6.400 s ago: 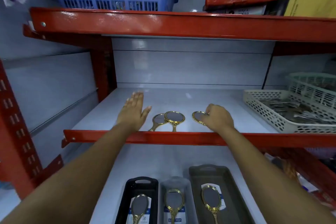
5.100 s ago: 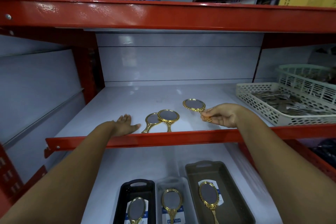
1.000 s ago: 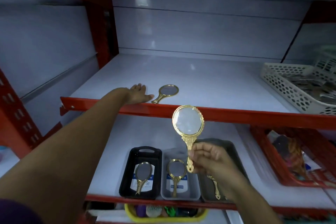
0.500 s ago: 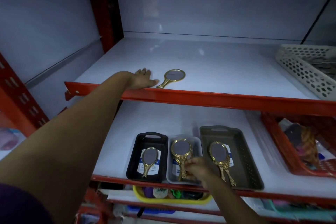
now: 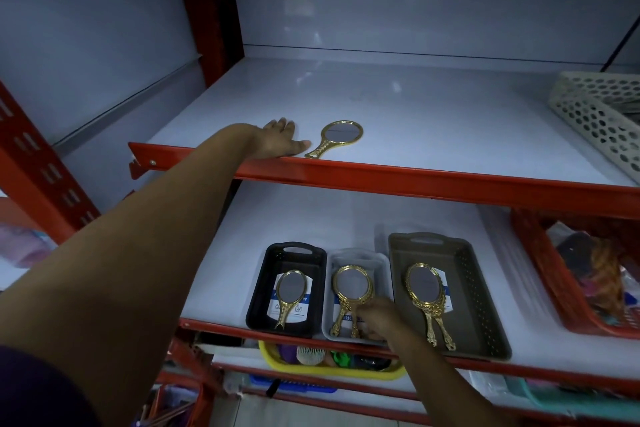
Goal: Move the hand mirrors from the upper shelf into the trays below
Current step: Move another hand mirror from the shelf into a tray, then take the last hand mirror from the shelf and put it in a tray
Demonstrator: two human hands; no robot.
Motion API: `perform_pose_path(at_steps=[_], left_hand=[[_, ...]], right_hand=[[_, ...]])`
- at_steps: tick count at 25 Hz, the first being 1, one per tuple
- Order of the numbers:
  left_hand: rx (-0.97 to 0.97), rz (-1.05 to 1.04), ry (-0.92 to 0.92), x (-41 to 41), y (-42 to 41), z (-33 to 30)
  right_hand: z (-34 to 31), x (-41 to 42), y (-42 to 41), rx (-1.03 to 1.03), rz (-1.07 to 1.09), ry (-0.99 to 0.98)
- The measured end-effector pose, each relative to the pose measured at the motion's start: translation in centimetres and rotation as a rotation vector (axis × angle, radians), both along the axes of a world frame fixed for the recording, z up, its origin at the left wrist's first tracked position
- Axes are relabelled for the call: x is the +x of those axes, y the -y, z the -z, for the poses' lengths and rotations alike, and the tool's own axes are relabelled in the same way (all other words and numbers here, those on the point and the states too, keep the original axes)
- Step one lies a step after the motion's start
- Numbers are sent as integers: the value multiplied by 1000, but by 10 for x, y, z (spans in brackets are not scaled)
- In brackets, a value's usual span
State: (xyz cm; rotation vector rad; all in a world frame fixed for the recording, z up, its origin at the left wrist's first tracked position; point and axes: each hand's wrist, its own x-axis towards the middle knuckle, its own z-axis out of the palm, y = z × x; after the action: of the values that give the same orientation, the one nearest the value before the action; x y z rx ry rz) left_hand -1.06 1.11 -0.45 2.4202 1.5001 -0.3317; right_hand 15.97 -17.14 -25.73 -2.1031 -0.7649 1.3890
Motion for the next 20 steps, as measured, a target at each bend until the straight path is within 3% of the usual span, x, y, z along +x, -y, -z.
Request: perform_pose_path(at_steps=[4,8,16,20], left_hand=[[13,8,10,0,0,1],[12,9,21,1,0,0],[52,28,-8,-2,-15,10],[71,20,0,-1,-16,10]], right_hand=[[-44,16,29,55,75,-440],[-101,25,39,254,78,-537],[-254,22,-8,659,-116,-420],[-289,8,-62,653,-171,-90]])
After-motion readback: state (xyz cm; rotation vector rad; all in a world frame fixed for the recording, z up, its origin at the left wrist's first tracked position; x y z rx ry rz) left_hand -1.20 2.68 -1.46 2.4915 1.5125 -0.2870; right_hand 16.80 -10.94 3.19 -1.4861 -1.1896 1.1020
